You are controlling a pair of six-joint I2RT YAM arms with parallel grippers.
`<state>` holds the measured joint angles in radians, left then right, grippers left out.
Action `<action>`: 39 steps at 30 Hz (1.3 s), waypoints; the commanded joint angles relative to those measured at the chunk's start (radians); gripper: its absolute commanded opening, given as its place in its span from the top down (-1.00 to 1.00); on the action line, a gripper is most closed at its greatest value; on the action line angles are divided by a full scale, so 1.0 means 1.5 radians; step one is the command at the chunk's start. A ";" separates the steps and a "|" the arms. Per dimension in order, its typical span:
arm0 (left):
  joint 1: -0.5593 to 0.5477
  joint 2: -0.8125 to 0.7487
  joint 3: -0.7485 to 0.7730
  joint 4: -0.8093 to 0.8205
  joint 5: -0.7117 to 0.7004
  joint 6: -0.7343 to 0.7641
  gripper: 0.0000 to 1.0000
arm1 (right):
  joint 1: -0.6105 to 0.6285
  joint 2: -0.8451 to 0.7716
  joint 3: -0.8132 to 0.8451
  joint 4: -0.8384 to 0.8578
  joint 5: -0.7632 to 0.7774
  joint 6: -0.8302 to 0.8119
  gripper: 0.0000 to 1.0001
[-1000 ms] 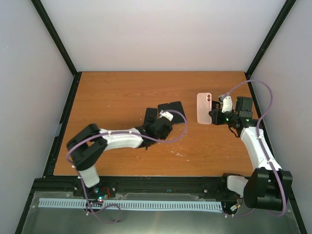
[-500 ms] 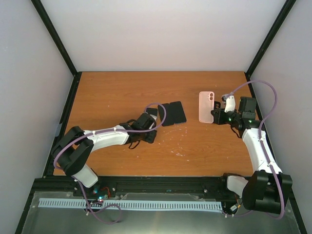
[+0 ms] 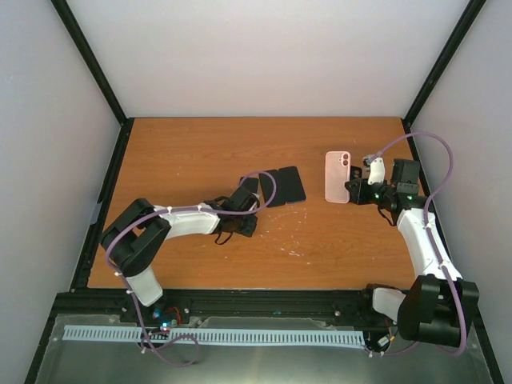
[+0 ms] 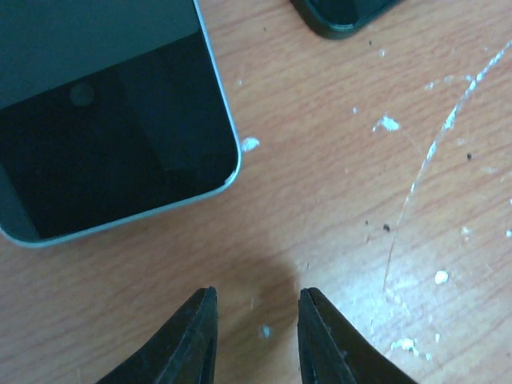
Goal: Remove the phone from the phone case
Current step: Place the phone at the center of the board, then place the phone case at the center of the board.
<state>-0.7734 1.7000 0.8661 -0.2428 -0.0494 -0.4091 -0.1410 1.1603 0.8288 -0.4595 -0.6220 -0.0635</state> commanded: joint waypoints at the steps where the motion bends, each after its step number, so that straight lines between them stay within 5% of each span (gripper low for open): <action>1: 0.012 0.029 0.031 0.010 0.005 0.011 0.40 | -0.008 0.001 -0.001 0.015 -0.011 -0.008 0.94; 15: 0.054 0.116 0.137 0.041 0.012 0.054 0.41 | -0.018 -0.007 -0.001 0.017 -0.021 -0.005 0.95; 21: 0.053 0.072 0.140 0.038 0.064 0.061 0.32 | -0.018 0.007 0.004 0.010 -0.012 -0.011 0.94; 35: 0.053 -0.185 0.180 -0.064 0.141 0.103 -0.48 | -0.018 0.281 0.238 -0.148 -0.063 -0.023 0.95; 39: 0.054 -0.248 0.181 -0.064 0.090 0.137 -0.83 | -0.018 0.354 0.264 -0.148 -0.074 -0.001 0.94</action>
<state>-0.7021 1.4178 1.0935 -0.2981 0.1211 -0.2539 -0.1627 1.6207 1.1908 -0.6277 -0.6888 -0.0818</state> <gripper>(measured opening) 0.840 0.032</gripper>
